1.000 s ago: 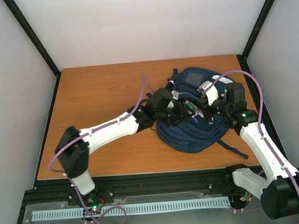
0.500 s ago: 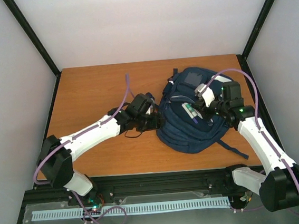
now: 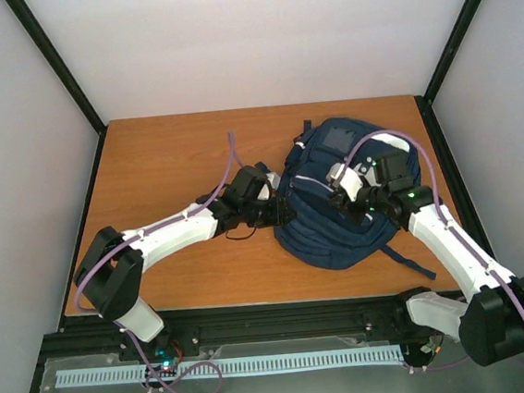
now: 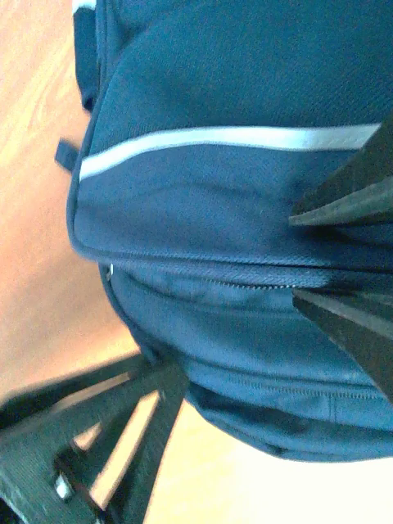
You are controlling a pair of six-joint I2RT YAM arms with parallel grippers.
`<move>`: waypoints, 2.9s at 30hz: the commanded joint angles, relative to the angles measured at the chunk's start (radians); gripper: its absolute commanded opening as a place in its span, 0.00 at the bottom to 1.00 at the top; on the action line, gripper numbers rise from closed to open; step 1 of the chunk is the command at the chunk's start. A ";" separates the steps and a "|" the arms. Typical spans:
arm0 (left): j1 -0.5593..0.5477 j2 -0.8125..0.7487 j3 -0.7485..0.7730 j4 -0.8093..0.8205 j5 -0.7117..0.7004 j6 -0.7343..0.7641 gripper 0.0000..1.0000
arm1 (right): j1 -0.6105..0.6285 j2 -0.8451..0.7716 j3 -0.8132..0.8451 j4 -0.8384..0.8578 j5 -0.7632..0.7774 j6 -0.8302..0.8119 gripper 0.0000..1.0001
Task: Pack the student bag
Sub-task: Adjust the student bag at the center of the board.
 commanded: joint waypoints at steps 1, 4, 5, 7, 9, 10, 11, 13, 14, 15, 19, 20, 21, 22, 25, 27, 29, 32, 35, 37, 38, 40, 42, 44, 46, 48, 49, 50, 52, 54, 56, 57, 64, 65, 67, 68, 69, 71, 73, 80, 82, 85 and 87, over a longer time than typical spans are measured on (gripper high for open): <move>-0.004 0.018 -0.008 0.120 0.019 0.024 0.44 | 0.097 0.042 -0.036 0.011 -0.001 -0.003 0.26; -0.003 0.012 -0.034 0.160 0.016 0.009 0.35 | 0.162 0.085 -0.037 -0.011 0.024 -0.009 0.34; -0.004 0.010 -0.042 0.168 0.011 0.002 0.32 | 0.176 0.100 -0.037 -0.016 0.026 -0.009 0.36; -0.004 0.005 -0.058 0.187 0.003 -0.008 0.28 | 0.195 0.124 -0.035 -0.031 0.023 -0.012 0.39; -0.004 -0.004 -0.066 0.186 -0.006 -0.014 0.25 | 0.200 0.139 -0.017 -0.054 0.030 -0.013 0.40; -0.004 -0.011 -0.067 0.176 -0.012 -0.014 0.24 | 0.200 0.138 0.000 -0.069 0.038 -0.015 0.40; -0.004 -0.022 -0.066 0.159 -0.019 -0.010 0.24 | 0.200 0.131 0.015 -0.084 0.045 -0.017 0.40; -0.003 -0.056 -0.058 0.109 -0.044 0.003 0.24 | 0.200 0.107 0.049 -0.118 0.055 -0.019 0.40; -0.002 -0.075 -0.057 0.086 -0.058 0.014 0.24 | 0.200 0.092 0.068 -0.131 0.059 -0.019 0.40; -0.001 -0.098 -0.059 0.065 -0.072 0.025 0.25 | 0.200 0.079 0.085 -0.140 0.064 -0.018 0.40; 0.025 -0.167 -0.092 0.036 -0.108 0.032 0.40 | 0.197 0.055 0.146 -0.150 0.095 0.004 0.40; 0.041 -0.165 -0.096 0.026 -0.114 0.029 0.47 | 0.197 0.059 0.156 -0.149 0.100 0.011 0.40; 0.056 -0.158 -0.097 0.017 -0.114 0.022 0.53 | 0.197 0.063 0.161 -0.143 0.113 0.016 0.40; 0.074 -0.144 -0.095 0.008 -0.112 0.010 0.58 | 0.197 0.067 0.163 -0.132 0.131 0.025 0.40; 0.132 -0.080 -0.096 0.034 -0.063 -0.035 0.61 | 0.197 0.089 0.160 -0.080 0.228 0.060 0.40; 0.162 -0.034 -0.097 0.093 -0.009 -0.062 0.59 | 0.197 0.114 0.166 -0.068 0.280 0.079 0.40; 0.178 0.018 -0.091 0.164 0.048 -0.080 0.55 | 0.196 0.129 0.165 -0.066 0.315 0.089 0.41; 0.179 0.073 -0.068 0.226 0.106 -0.094 0.51 | 0.197 0.134 0.150 -0.061 0.375 0.091 0.46; 0.180 0.125 -0.041 0.247 0.149 -0.103 0.48 | 0.182 0.138 0.129 -0.063 0.451 0.091 0.51; 0.179 0.153 -0.026 0.251 0.153 -0.100 0.43 | 0.144 0.150 0.126 -0.074 0.462 0.094 0.53; 0.179 0.168 -0.020 0.249 0.153 -0.099 0.40 | 0.119 0.157 0.125 -0.082 0.461 0.093 0.53; 0.179 0.191 -0.011 0.254 0.153 -0.099 0.36 | 0.073 0.172 0.118 -0.095 0.467 0.085 0.54; 0.179 0.212 0.001 0.259 0.158 -0.101 0.32 | 0.020 0.179 0.101 -0.099 0.476 0.075 0.54; 0.179 0.227 0.008 0.263 0.156 -0.100 0.25 | -0.019 0.181 0.084 -0.100 0.476 0.065 0.54; 0.179 0.238 0.015 0.260 0.147 -0.102 0.17 | -0.042 0.182 0.068 -0.105 0.487 0.055 0.54; 0.179 0.240 0.018 0.254 0.139 -0.104 0.04 | -0.058 0.188 0.054 -0.107 0.513 0.054 0.55; 0.179 0.236 0.015 0.250 0.129 -0.107 0.01 | -0.065 0.191 0.048 -0.106 0.530 0.055 0.55; 0.179 0.230 0.009 0.246 0.122 -0.108 0.01 | -0.072 0.198 0.043 -0.103 0.545 0.056 0.55; 0.179 0.205 -0.009 0.244 0.114 -0.115 0.01 | -0.075 0.219 0.037 -0.100 0.567 0.058 0.55; 0.178 0.165 -0.042 0.250 0.116 -0.126 0.01 | -0.075 0.250 0.040 -0.090 0.577 0.062 0.55; 0.172 0.115 -0.091 0.263 0.109 -0.147 0.01 | -0.076 0.296 0.050 -0.072 0.575 0.063 0.55; 0.166 0.089 -0.119 0.267 0.102 -0.154 0.01 | -0.076 0.322 0.060 -0.065 0.568 0.062 0.54; 0.023 -0.047 -0.299 0.270 0.014 -0.211 0.01 | -0.063 0.477 0.190 -0.044 0.490 0.092 0.53; 0.000 -0.054 -0.315 0.272 0.001 -0.224 0.01 | -0.056 0.496 0.208 -0.044 0.486 0.094 0.53; -0.031 -0.066 -0.338 0.264 -0.011 -0.245 0.01 | -0.039 0.525 0.242 -0.048 0.482 0.098 0.52; -0.038 -0.070 -0.345 0.248 -0.013 -0.249 0.01 | -0.031 0.535 0.253 -0.051 0.479 0.102 0.52; -0.040 -0.077 -0.350 0.219 -0.024 -0.248 0.04 | -0.024 0.540 0.260 -0.056 0.474 0.107 0.52; -0.040 -0.116 -0.350 0.134 -0.070 -0.225 0.20 | -0.021 0.536 0.266 -0.064 0.450 0.117 0.52; -0.040 -0.178 -0.353 0.031 -0.122 -0.189 0.38 | -0.021 0.511 0.257 -0.072 0.442 0.116 0.52; -0.036 -0.408 -0.301 -0.125 -0.238 -0.066 0.52 | -0.016 0.351 0.234 -0.111 0.457 0.131 0.52; -0.034 -0.411 -0.255 -0.146 -0.278 0.000 0.52 | 0.001 0.301 0.236 -0.122 0.463 0.143 0.52; -0.021 -0.345 -0.179 -0.173 -0.312 0.114 0.53 | 0.033 0.234 0.230 -0.147 0.405 0.139 0.52; -0.005 -0.275 -0.140 -0.169 -0.294 0.189 0.55 | 0.061 0.202 0.200 -0.156 0.282 0.094 0.51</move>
